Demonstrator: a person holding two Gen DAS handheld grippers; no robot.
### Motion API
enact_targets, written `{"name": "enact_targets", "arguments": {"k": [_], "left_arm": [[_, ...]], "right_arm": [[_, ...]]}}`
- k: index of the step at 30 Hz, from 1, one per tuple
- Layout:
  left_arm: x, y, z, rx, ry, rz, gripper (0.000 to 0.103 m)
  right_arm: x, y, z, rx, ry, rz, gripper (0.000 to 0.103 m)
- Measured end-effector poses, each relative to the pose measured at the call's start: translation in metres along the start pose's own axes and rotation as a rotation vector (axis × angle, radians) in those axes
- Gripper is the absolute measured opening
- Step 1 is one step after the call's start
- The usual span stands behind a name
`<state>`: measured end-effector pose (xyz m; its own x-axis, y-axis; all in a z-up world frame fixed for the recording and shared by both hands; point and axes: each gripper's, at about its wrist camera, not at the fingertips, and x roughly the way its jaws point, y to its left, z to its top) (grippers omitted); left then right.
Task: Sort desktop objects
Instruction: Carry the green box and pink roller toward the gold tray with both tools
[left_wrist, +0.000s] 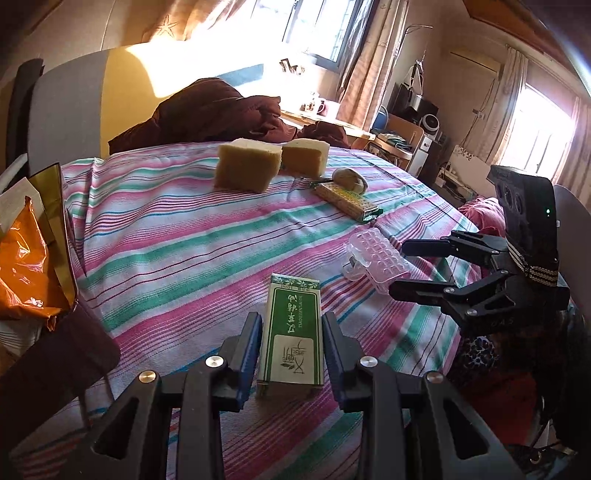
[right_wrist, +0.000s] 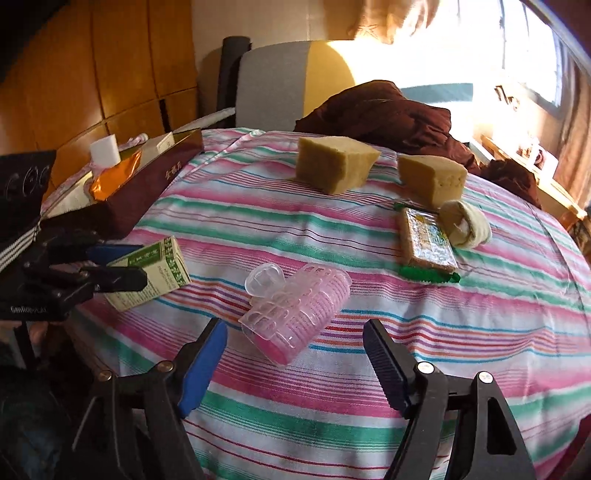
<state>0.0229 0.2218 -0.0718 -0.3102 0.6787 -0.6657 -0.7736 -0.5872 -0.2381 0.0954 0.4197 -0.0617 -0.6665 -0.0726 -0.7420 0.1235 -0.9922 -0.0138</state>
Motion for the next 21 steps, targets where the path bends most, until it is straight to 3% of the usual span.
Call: {"name": "enact_targets", "arguments": {"k": [4, 9, 16, 21], "left_arm": [[0.001, -0.001, 0.0, 0.0, 0.008, 0.002, 0.034], [0.005, 0.001, 0.001, -0.008, 0.028, 0.01, 0.035], [0.012, 0.004, 0.001, -0.019, 0.047, 0.03, 0.036], [0.012, 0.003, 0.002, -0.024, 0.038, 0.029, 0.038]], "right_arm": [[0.014, -0.001, 0.011, -0.168, 0.077, 0.035, 0.077], [0.032, -0.004, 0.024, -0.279, 0.12, 0.085, 0.073], [0.029, -0.003, 0.022, -0.233, 0.093, 0.101, 0.07], [0.021, -0.005, 0.013, -0.051, 0.048, 0.048, 0.07]]}}
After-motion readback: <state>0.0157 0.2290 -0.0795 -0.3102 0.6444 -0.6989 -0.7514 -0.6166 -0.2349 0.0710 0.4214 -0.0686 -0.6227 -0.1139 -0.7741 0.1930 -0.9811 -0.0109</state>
